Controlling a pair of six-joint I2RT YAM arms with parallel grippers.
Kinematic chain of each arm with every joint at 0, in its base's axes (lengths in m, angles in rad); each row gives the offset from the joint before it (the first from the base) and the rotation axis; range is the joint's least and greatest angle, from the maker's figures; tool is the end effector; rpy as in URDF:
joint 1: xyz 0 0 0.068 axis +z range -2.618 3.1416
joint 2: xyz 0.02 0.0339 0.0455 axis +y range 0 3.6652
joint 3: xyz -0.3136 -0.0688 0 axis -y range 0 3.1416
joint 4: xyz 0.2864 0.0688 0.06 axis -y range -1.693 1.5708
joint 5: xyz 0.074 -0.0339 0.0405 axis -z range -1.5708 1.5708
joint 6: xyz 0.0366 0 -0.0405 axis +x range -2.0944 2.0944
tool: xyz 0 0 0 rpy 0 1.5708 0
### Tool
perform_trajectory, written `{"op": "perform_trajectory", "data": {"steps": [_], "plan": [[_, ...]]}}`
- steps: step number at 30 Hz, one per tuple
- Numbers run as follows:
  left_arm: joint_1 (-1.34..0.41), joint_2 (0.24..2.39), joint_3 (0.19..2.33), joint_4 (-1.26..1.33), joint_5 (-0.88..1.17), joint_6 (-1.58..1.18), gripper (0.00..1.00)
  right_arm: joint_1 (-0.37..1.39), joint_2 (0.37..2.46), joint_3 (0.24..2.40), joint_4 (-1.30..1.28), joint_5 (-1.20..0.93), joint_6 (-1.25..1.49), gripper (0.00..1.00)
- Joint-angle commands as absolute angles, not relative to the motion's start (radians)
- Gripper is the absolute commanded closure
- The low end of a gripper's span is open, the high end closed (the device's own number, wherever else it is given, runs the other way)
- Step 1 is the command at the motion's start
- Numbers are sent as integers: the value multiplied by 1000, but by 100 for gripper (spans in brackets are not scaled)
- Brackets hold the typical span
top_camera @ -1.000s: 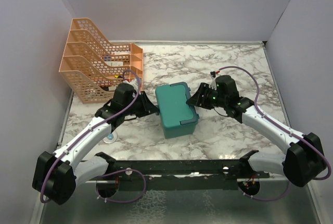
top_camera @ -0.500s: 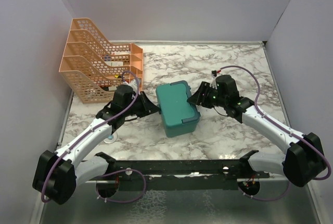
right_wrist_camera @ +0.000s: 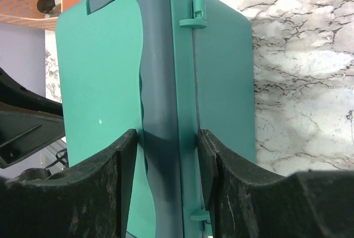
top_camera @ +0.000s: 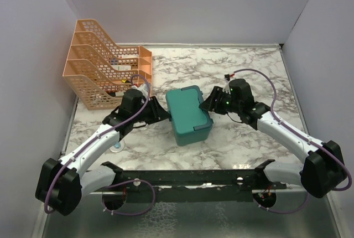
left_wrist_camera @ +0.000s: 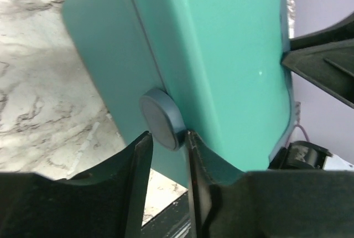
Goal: Organize the medicine kit
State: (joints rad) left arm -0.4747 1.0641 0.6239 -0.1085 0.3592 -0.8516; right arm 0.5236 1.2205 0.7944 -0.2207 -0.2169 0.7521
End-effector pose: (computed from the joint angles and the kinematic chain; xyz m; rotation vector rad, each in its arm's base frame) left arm 0.2119 -0.1234 0.2635 -0.2006 2.3004 -1.1217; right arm 0.2434 0.1496 0.2782 0.1422 2.3634 0.9078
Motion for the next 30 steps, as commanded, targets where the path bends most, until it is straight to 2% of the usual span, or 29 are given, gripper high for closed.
{"op": "perform_trajectory", "data": {"steps": [1,7,14,17,18,20,21,25,30], "plan": [[-479,1071,709,-251,269,-715,60,538,1242,845,-391,-113,693,54],[-470,1000,772,-292,239,-622,36,538,1227,959,-506,10,637,51],[-469,874,726,-257,243,-538,20,538,1133,964,-568,33,542,43],[-469,779,732,-305,152,-480,6,538,1046,946,-601,65,507,37],[-469,743,741,-333,121,-470,3,538,1004,933,-601,76,491,30],[-469,680,760,-388,51,-442,1,538,911,907,-605,119,463,13],[-469,647,767,-408,28,-419,1,538,860,896,-609,147,461,10],[-469,520,809,-469,-48,-337,1,538,683,904,-640,230,455,7],[-469,413,888,-513,-171,-284,1,538,563,981,-726,333,451,5]]}}
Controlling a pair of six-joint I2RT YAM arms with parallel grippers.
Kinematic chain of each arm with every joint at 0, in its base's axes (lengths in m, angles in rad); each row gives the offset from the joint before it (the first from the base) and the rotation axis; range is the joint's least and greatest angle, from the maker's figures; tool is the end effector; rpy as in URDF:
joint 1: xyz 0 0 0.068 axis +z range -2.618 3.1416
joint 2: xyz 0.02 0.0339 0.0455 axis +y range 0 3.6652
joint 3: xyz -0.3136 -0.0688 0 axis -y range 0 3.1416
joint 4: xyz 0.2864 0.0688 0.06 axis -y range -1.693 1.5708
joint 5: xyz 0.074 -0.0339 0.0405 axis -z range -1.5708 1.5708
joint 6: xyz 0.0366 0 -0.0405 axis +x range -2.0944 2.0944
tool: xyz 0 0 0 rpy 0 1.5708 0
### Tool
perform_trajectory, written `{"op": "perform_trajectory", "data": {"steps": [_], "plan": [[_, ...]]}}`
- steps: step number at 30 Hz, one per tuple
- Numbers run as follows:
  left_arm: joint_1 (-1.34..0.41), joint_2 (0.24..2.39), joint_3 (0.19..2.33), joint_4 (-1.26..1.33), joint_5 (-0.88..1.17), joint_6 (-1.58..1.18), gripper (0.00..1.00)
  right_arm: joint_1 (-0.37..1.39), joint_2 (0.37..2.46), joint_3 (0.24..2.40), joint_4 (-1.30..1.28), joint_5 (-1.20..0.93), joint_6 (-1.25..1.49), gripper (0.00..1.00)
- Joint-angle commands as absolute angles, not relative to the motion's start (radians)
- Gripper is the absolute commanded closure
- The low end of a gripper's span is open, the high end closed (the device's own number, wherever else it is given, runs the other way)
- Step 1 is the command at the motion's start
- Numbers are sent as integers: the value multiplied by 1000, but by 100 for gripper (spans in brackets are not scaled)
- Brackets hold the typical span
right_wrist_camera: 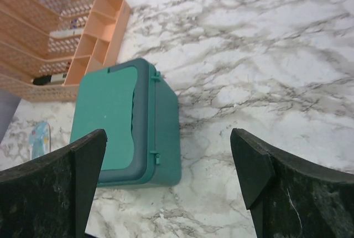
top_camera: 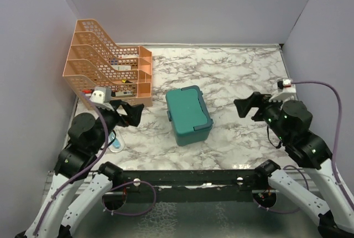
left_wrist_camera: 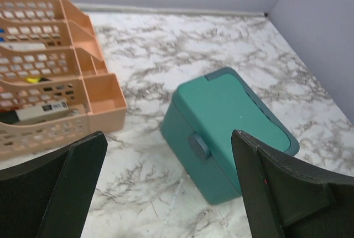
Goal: Organize the medicine kit
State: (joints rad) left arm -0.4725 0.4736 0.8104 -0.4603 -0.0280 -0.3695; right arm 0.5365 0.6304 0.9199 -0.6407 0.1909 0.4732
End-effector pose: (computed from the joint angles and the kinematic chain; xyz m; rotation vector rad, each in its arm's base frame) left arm 0.0905 -0.0451 0.3942 0.0677 1.7299 -0.6029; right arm 0.1129 0.0591 0.3998 0.0684 1.9456 0.4936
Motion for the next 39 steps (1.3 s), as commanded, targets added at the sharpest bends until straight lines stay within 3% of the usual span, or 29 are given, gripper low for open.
{"op": "perform_trajectory", "data": {"steps": [1,14,39], "plan": [[-469,401,904,-523,-185,-275,1,538,546,995,-741,356,451,4],[-469,328,1008,-632,-284,-243,1,538,407,1088,-805,427,392,1],[-469,311,987,-659,-268,-268,1,538,398,1050,-794,403,435,0]]}}
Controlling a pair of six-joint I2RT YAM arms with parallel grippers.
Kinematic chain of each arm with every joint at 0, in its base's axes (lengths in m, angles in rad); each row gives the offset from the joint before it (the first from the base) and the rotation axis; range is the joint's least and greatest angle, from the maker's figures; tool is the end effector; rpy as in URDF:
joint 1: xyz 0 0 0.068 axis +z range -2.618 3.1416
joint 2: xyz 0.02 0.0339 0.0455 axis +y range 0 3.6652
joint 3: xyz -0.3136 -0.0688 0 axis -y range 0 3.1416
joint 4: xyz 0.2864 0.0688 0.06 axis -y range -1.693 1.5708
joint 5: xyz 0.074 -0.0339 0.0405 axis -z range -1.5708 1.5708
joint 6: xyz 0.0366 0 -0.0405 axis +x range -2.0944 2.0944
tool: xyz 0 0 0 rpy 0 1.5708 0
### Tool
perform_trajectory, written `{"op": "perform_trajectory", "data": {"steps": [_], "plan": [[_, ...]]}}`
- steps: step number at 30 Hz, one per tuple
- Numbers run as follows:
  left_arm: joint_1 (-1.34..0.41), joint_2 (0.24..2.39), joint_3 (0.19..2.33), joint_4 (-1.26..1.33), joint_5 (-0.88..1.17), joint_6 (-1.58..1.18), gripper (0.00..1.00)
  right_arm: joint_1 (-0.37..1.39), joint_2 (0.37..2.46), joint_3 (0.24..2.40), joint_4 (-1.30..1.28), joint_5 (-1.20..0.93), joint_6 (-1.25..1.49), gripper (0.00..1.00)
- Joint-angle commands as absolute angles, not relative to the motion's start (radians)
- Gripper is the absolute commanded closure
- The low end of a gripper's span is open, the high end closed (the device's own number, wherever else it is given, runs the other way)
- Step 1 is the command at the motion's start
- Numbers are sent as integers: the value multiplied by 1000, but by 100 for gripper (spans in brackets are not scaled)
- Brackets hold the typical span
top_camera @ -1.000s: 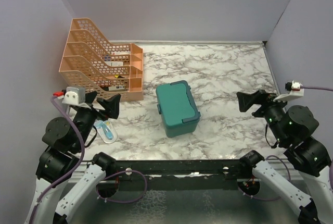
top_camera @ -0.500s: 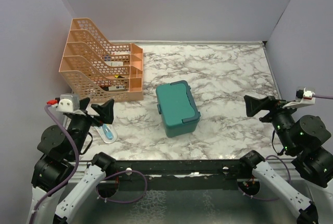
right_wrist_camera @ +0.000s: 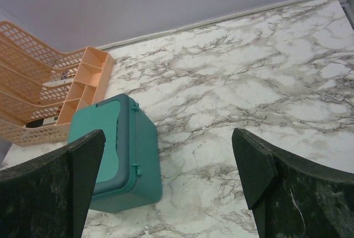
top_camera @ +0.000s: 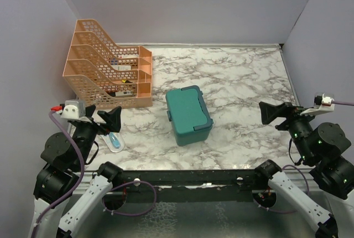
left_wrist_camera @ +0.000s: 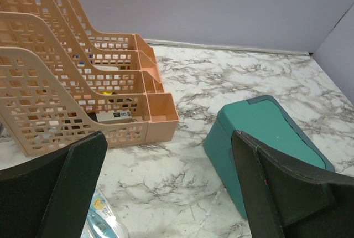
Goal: Organize the medicine kit
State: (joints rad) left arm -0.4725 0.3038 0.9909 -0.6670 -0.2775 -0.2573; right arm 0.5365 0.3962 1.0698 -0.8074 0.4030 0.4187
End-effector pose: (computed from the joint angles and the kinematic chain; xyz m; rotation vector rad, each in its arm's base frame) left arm 0.0164 0.0029 0.4376 -0.0530 1.5618 -0.3615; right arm 0.0278 -0.0002 0.4457 0.2008 1.6957 0.3707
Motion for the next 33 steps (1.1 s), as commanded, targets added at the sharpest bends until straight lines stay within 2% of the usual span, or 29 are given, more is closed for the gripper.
{"op": "perform_trajectory", "data": {"steps": [1,15,24,33], "plan": [[-469,312,984,-659,-262,-268,1,538,398,1047,-789,402,437,0],[-469,314,963,-631,-222,-272,1,538,401,1025,-747,342,428,0],[-469,306,984,-607,-131,-261,1,538,372,1030,-671,29,306,0],[-470,299,990,-605,-146,-264,1,538,371,1041,-676,30,303,0]]}}
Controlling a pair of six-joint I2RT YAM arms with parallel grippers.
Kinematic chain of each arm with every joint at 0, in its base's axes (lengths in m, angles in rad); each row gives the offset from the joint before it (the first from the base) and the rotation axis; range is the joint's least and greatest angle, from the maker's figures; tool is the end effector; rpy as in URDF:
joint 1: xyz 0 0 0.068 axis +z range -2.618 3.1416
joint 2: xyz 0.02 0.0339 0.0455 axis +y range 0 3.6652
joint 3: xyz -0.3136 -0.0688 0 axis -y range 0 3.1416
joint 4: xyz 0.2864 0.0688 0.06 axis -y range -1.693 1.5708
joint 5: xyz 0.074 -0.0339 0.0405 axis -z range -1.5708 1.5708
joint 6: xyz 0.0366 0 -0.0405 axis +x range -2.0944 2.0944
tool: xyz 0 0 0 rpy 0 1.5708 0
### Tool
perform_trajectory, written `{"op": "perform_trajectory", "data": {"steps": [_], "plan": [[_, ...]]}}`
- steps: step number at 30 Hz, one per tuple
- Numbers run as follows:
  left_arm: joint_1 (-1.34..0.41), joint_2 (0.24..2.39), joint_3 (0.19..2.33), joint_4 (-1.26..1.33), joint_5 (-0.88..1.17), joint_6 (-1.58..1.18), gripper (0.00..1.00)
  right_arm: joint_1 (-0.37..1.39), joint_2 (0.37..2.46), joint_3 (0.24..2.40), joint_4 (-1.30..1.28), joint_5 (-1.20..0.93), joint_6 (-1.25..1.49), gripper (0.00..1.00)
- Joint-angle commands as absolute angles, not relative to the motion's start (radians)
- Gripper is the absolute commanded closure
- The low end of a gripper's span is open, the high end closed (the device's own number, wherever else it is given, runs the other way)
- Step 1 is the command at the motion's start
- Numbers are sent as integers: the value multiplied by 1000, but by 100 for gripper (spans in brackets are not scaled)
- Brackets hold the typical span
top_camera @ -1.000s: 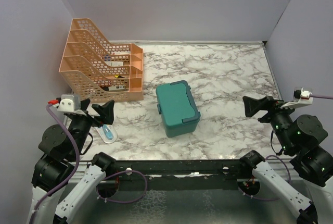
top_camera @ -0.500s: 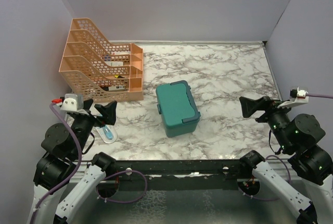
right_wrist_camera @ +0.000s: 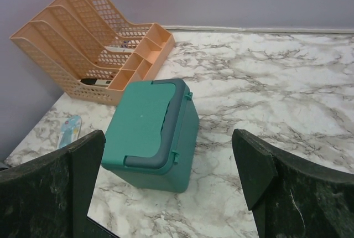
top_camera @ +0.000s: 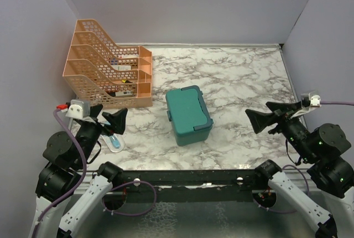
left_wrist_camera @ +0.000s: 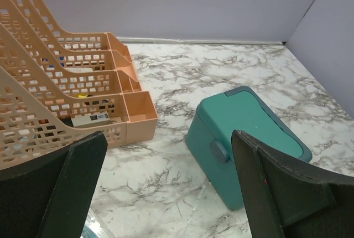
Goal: Organize the medicine kit
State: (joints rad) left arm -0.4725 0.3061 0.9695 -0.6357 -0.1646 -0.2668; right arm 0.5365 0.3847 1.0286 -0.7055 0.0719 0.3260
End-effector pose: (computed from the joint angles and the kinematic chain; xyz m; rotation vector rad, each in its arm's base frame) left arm 0.0203 -0.0036 0.4347 0.0285 1.5612 -0.4582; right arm 0.0294 0.0144 0.4443 -0.1190 1.6622 0.6001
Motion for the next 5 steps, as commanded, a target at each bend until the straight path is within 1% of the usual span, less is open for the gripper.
{"op": "perform_trajectory", "data": {"steps": [1,5], "plan": [[-469,299,988,-605,-146,-264,1,538,369,1038,-675,37,301,0],[-469,301,985,-605,-147,-264,1,538,379,1035,-688,56,307,0]]}}
